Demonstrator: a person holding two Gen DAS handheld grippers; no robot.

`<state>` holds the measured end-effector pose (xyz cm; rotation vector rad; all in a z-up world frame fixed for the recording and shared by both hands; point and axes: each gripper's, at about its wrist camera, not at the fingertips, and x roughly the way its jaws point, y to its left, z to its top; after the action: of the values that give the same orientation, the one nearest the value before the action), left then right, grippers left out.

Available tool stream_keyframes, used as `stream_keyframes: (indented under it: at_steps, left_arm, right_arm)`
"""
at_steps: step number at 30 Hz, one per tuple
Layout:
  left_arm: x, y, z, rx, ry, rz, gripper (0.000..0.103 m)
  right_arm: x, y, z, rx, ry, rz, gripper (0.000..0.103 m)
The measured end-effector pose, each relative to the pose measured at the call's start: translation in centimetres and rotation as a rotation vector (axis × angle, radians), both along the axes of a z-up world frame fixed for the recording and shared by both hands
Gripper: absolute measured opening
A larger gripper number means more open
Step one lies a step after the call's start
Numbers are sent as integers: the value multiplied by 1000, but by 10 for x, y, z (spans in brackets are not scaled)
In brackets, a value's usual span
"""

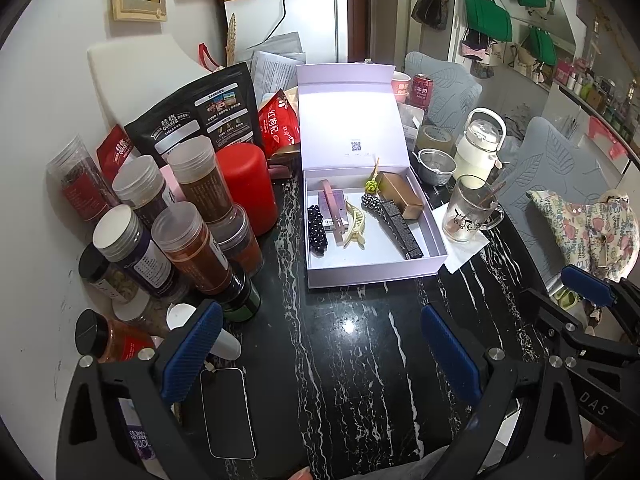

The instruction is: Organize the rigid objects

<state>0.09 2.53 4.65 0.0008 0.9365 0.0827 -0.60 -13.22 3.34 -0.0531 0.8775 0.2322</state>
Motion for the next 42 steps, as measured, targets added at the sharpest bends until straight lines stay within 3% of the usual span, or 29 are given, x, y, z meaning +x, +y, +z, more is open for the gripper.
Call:
stream_keyframes:
  at_steps: [42]
  left_arm:
    - [-5, -5, -1, -3, 17, -15, 101]
  right_arm:
    - [-9, -9, -7, -13, 25, -22, 67]
